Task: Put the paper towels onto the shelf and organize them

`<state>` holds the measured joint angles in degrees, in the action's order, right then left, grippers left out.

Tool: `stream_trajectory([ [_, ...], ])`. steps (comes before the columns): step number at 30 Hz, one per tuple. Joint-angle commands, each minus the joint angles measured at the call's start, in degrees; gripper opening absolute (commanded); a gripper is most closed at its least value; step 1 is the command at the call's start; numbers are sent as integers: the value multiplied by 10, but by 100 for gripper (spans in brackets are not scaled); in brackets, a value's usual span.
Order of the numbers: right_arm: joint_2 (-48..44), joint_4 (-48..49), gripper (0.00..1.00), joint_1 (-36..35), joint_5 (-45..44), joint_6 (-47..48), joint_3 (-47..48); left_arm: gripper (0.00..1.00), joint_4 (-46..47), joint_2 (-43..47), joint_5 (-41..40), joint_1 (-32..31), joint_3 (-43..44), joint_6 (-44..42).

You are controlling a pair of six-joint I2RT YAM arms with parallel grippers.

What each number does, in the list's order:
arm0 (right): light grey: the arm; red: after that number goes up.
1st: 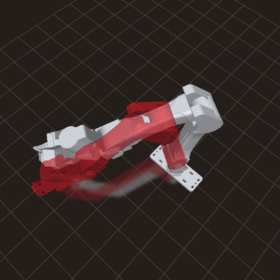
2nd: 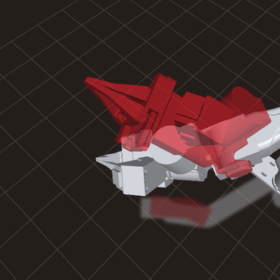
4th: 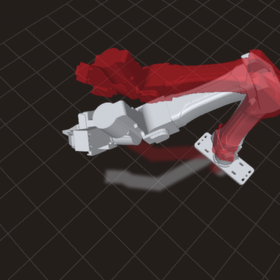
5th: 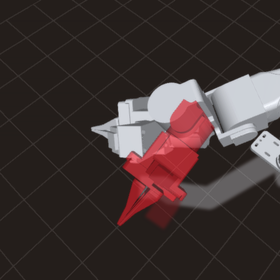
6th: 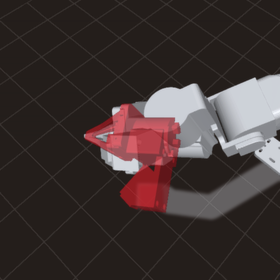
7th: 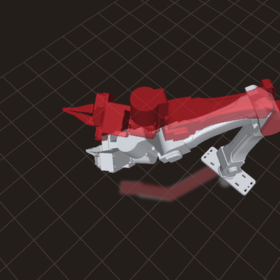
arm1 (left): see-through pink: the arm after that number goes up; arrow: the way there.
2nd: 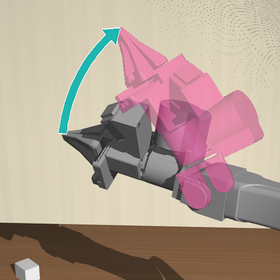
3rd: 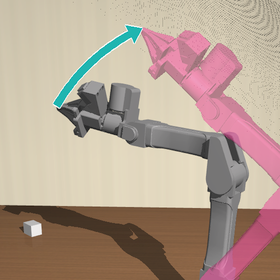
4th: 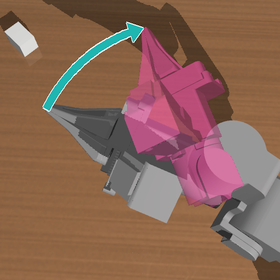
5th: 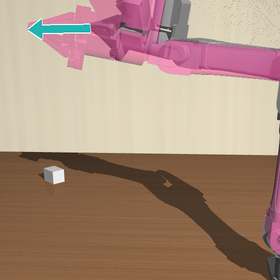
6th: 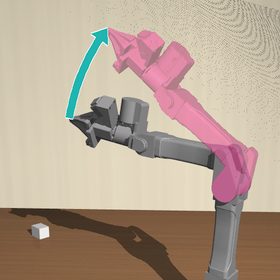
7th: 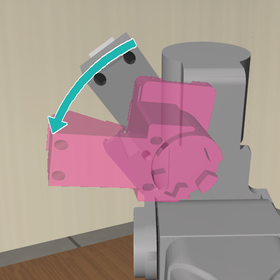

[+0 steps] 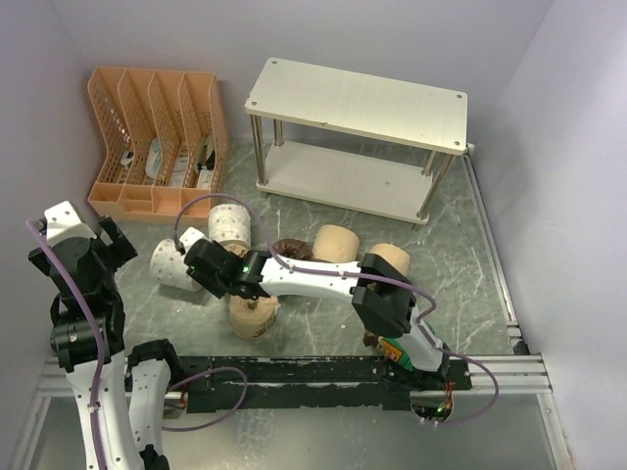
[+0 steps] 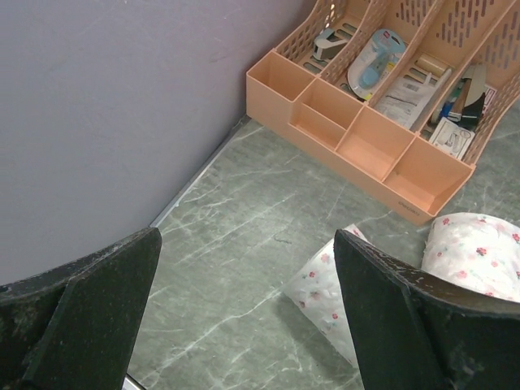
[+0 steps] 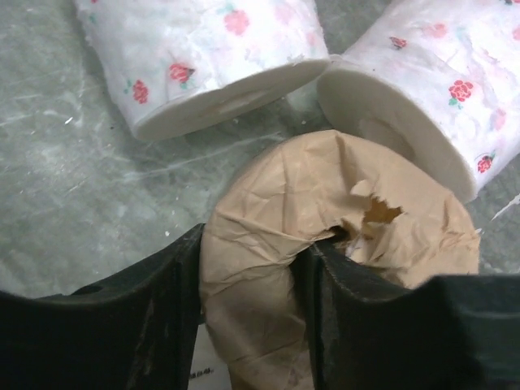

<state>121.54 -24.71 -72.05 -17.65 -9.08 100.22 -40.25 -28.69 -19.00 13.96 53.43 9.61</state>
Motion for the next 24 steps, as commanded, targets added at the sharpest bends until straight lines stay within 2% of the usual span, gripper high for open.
stream_trajectory([
  [1, 19, -9, 40, 0, -48, -11, 14, 99, 18, 7, -22, 6, 0, -8],
  [4, -3, -1, 27, 0, -75, -4, -9, 99, 20, 10, -23, 5, -5, -8],
  [6, -29, -5, 0, -1, -102, -6, -19, 99, 22, 12, -20, 6, -8, -8],
  [10, -104, -18, 0, -8, -165, 11, -30, 100, 24, 11, -20, 6, -10, -7],
  [14, -190, 1, 0, -9, -187, 40, -42, 100, 23, 9, -11, 8, -13, -9],
  [18, -234, -50, 0, 1, -252, 59, -19, 99, 23, 8, -7, 9, -14, -9],
  [21, -259, -95, 0, 57, -265, 41, -43, 100, 26, 11, -5, 8, -17, -7],
  [24, -299, -91, 0, 129, -244, 22, -112, 100, 26, 14, -3, 7, -19, -6],
])
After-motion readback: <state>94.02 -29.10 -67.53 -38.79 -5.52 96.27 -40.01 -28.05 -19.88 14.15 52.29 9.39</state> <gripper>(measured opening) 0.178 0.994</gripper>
